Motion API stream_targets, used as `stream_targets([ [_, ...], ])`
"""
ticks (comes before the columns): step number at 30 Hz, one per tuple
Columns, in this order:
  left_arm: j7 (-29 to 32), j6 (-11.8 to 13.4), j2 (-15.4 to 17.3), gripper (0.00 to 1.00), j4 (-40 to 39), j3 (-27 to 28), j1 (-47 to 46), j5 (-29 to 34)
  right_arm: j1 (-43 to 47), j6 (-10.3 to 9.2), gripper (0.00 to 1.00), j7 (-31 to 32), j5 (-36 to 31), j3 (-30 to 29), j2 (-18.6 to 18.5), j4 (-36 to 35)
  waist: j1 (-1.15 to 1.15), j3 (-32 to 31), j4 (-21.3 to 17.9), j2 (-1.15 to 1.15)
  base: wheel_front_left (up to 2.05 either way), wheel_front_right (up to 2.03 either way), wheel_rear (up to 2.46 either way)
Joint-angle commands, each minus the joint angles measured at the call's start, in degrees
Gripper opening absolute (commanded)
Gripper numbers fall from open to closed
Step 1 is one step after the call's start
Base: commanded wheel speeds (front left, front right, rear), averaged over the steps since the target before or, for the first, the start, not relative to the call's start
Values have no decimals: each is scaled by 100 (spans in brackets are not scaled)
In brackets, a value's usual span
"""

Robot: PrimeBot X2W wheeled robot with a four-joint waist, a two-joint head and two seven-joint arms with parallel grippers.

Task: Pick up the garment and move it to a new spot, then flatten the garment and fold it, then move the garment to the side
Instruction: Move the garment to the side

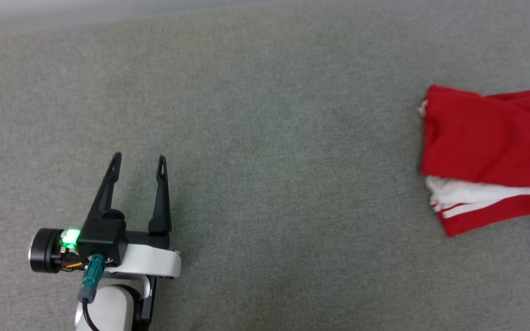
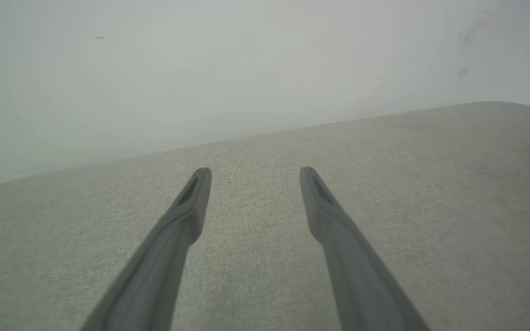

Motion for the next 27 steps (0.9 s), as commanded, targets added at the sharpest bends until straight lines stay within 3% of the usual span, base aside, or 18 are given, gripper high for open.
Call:
stream_targets([
  [1,-12,-18,21,100,-47,5,-106,33,-117,-7,0,4,-70,-70,-78,100,0,325,103,0,0,0,0],
  [9,-12,47,119,100,-354,4,-398,76,-437,-8,0,-17,-470,-767,-385,1126,0,963,269,0,0,0,0],
  [21,-13,118,128,100,-366,-39,-517,32,-817,-8,0,-156,-902,-1286,-127,1874,0,1075,373,0,0,0,0],
  [22,-13,125,122,100,-352,-38,-512,27,-815,-8,7,-148,-970,-1313,-108,1920,0,1035,379,0,0,0,0],
  [23,-13,135,117,100,-339,-39,-490,22,-805,-8,84,-135,-1012,-1342,-68,1962,0,983,382,0,0,0,0],
  [24,-12,146,113,100,-323,-43,-450,19,-798,-8,100,-158,-1054,-1382,-15,1985,0,925,384,0,0,0,0],
  [27,-13,163,98,100,-286,-52,-357,-3,-788,-8,100,-247,-1198,-1493,61,2022,0,781,389,0,0,0,0],
])
